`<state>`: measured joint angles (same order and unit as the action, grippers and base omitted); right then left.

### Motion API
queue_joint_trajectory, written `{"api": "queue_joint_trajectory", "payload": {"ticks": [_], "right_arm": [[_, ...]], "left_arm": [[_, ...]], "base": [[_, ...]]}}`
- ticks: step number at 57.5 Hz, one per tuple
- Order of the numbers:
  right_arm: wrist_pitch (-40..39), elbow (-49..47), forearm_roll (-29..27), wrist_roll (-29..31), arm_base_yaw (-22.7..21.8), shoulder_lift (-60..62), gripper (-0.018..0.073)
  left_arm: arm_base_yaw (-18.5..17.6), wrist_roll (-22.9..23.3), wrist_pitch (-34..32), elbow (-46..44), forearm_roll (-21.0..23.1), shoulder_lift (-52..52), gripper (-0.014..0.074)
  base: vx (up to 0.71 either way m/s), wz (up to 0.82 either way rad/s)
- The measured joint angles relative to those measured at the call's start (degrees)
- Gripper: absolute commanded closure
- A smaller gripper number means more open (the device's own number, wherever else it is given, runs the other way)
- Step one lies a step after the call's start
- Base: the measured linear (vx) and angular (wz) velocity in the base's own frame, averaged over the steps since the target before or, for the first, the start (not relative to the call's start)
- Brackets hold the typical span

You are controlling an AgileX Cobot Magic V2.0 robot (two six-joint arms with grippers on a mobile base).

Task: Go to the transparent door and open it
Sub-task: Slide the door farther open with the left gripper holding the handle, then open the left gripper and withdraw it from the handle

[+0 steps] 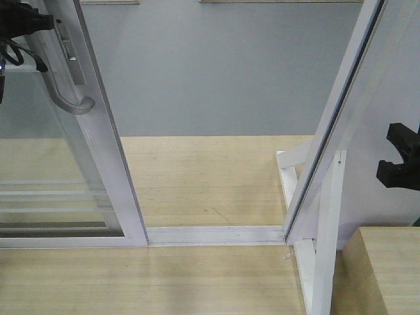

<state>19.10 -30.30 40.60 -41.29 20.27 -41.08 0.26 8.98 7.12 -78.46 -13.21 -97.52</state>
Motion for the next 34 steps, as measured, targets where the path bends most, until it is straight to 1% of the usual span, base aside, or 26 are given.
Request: {"api": "queue_joint_trajectory", "payload": {"ticks": [7, 14, 19, 24, 31, 34], "right_arm": [[0.0, 0.0, 0.0, 0.0, 0.0, 0.0, 0.0246], [0.0, 0.0, 0.0, 0.0, 0.0, 0.0, 0.0246], [0.0, 0.0, 0.0, 0.0, 0.0, 0.0, 0.0246], [0.0, 0.0, 0.0, 0.0, 0.0, 0.0, 0.0246], [0.0, 0.0, 0.0, 0.0, 0.0, 0.0, 0.0246], [0.0, 0.0, 0.0, 0.0, 0.0, 0.0, 0.0246]], "left_arm": [[0.0, 0.0, 1.5, 0.2, 0.3, 1.3, 0.0169], [0.0, 0.0, 0.3, 4.1, 0.5, 4.1, 0.0169], [0.0, 0.3, -2.8, 10.1, 0.5, 6.9, 0.0169], [0.0, 1.6, -6.1, 16.9, 0.7, 10.7, 0.0169], [0.0, 3.7, -10.1, 26.9, 0.7, 19.1, 0.0169], [0.0, 4.2, -10.9, 30.3, 0.7, 22.9, 0.0169]], "base": [[0.00, 0.00], [0.00, 0.00], [0.00, 0.00], [0.00, 0.00], [0.00, 0.00], [0.00, 0.00]]}}
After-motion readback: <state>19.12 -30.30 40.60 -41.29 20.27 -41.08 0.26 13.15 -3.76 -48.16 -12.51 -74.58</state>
